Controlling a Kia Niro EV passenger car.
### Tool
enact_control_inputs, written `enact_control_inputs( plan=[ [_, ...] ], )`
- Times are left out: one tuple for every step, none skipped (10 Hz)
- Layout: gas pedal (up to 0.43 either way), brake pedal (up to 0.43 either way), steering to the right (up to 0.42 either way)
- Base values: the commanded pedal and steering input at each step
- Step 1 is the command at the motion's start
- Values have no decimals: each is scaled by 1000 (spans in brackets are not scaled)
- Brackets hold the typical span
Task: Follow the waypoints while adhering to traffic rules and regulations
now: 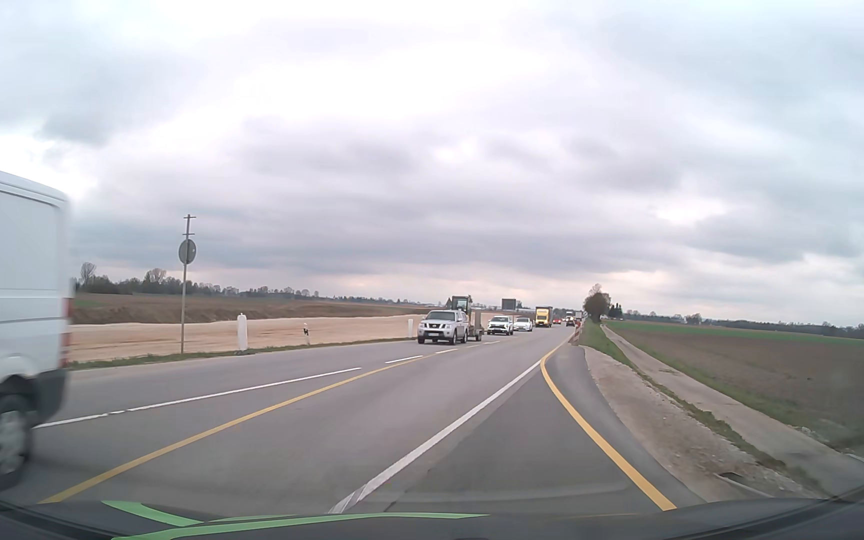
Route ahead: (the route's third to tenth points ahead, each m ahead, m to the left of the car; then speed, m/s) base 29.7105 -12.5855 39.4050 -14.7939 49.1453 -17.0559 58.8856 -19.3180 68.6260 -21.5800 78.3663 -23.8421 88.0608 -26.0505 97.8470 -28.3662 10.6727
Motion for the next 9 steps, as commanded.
enact_control_inputs(
  plan=[
    [79, 0, 50],
    [79, 0, 51],
    [79, 0, 51],
    [87, 0, 51],
    [98, 0, 51],
    [98, 0, 51],
    [98, 0, 51],
    [98, 0, 51],
    [110, 0, 51]
  ],
)
